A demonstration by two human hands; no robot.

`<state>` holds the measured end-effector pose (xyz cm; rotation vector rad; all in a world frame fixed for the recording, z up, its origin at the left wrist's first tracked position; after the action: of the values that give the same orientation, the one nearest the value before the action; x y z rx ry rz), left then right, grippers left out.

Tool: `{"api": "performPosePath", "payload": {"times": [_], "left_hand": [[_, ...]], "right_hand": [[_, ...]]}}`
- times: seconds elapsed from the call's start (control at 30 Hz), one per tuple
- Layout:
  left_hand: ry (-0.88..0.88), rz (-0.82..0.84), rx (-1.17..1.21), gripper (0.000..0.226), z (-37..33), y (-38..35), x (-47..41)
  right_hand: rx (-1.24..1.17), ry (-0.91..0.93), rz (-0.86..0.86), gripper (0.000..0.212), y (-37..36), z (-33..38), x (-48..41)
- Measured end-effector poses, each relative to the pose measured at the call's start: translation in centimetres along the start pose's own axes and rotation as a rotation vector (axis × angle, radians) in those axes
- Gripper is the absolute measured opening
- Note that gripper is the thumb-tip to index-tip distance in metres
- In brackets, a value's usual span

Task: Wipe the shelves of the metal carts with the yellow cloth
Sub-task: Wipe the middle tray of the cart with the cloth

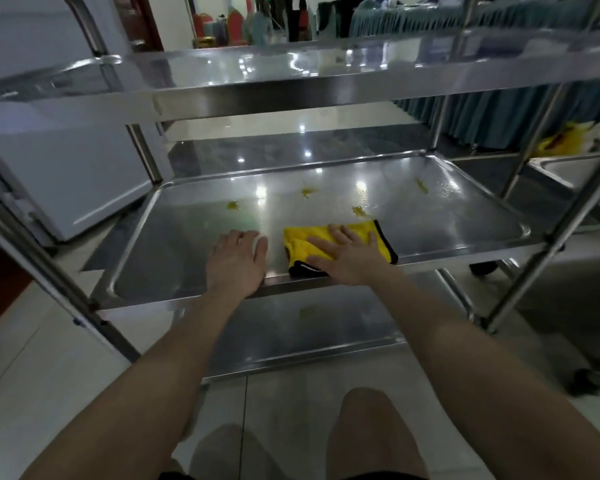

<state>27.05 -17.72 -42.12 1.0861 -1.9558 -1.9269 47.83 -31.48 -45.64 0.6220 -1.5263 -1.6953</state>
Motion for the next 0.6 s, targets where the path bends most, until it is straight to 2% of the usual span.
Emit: {"api": "performPosePath", "payload": {"times": [0.1, 0.2, 0.27, 0.4, 0.47, 0.6], "left_hand": [[0.006, 0.004, -0.024, 0.038, 1.4, -1.4, 0.6], [0.002, -0.024, -0.042, 0.031, 2.2, -1.9, 0.5], [0.013, -0.02, -0.032, 0.031, 2.8, -1.7, 0.4], [-0.006, -0.014, -0.028, 0.031, 5.7, -1.0, 0.6], [0.001, 0.025, -0.042, 0.038, 7.7, -0.6, 0.4], [0.133, 0.114, -0.023, 0.042, 7.5, -0.6, -1.8]], "right_hand": [[0.005, -0.069, 0.005, 0.095, 1.1, -4.9, 0.2], [0.027, -0.072, 0.021, 0.088, 1.3, -6.1, 0.6], [0.035, -0.067, 0.009, 0.082, 1.0, -5.2, 0.9], [0.024, -0.073, -0.005, 0.094, 0.2, -1.4, 1.7], [0.026, -0.079, -0.002, 0.091, -0.2, 1.0, 2.1], [0.001, -0.087, 0.008, 0.082, -0.8, 4.4, 2.4]]}}
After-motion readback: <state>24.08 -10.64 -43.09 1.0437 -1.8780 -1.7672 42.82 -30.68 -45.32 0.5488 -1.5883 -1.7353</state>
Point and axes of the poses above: each hand's wrist, its own x-axis away from the middle knuckle, its own y-axis out of the back of the hand, z = x × y, the point moved 5 cm from there along -x, towards the middle knuckle, and after that the axes turned 9 degrees about -y, right-handed, at the moved point
